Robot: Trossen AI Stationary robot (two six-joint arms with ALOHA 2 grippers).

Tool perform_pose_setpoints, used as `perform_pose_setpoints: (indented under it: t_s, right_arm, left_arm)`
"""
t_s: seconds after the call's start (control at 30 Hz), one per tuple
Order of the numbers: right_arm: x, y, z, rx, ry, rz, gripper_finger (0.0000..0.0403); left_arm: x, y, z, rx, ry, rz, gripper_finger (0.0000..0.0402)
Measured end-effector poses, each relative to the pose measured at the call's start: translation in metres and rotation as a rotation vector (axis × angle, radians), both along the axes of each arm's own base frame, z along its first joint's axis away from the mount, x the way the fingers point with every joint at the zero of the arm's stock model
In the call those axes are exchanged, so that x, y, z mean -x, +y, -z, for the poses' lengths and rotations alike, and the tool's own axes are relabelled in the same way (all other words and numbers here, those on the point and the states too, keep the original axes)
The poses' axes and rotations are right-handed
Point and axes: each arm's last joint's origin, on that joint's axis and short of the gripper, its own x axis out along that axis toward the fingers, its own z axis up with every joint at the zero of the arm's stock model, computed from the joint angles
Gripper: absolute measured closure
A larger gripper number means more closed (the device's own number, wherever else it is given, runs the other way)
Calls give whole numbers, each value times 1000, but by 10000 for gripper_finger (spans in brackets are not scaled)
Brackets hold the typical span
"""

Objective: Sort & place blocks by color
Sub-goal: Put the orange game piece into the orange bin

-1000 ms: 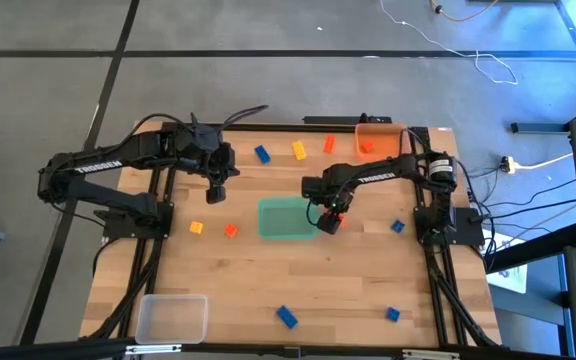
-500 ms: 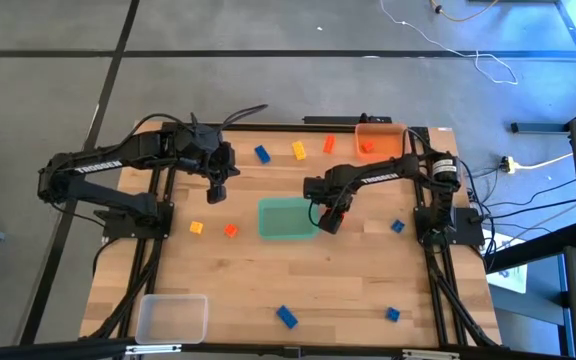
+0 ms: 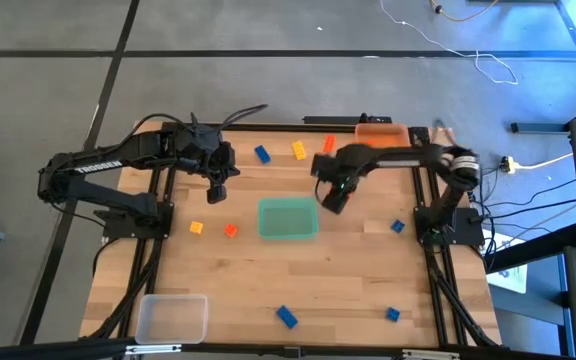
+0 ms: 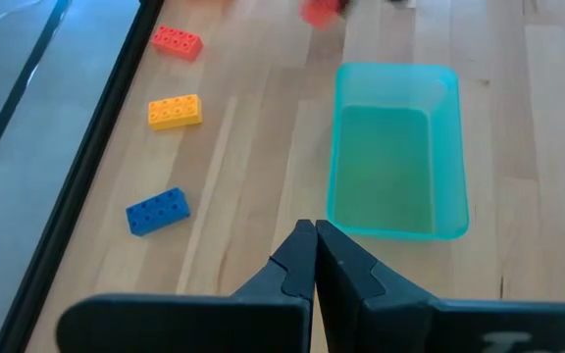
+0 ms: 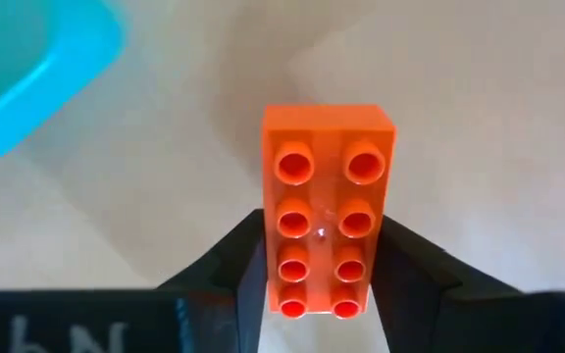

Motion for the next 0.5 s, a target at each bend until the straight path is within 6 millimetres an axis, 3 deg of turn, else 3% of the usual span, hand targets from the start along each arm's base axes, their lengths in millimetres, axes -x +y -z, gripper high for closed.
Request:
perform_pose_setpoints:
  t_s: [0.23, 0.5]
  right_arm:
    - [37, -42, -38, 112, -72, 199, 264]
    - [75, -102, -45, 223, -62, 407, 264]
  left_arm:
    - [0, 1, 0, -31, 8, 18, 401]
    - [0, 3, 0, -39, 5, 13, 401]
